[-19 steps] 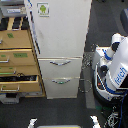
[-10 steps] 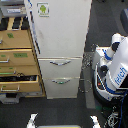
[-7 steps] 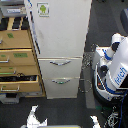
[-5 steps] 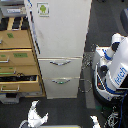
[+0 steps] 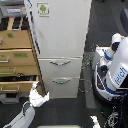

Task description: Opening the fridge

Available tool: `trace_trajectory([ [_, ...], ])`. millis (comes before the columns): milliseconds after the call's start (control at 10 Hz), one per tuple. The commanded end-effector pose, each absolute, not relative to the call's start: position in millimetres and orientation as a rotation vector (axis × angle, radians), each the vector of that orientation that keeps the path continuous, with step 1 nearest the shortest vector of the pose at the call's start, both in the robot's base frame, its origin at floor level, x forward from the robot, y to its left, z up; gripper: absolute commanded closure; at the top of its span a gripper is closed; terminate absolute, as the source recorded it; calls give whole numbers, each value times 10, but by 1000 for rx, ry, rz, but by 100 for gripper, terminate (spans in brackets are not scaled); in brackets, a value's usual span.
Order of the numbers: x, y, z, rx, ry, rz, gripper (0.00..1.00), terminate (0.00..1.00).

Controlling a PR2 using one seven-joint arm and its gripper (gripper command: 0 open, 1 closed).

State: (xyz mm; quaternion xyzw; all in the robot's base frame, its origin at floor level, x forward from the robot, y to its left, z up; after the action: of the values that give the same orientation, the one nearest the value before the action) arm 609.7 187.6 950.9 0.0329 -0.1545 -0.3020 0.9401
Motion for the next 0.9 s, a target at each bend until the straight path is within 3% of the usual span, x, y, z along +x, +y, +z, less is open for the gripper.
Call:
trace_trajectory([
  [100,7140,2067,10222,53,-321,-538,0,0],
  [500,7762,2113,10447,88,-267,-340,0,0],
  [600,8022,2217,10591,25,-238,-248,0,0],
  [900,8335,2403,10700,-40,-183,-120,0,0],
])
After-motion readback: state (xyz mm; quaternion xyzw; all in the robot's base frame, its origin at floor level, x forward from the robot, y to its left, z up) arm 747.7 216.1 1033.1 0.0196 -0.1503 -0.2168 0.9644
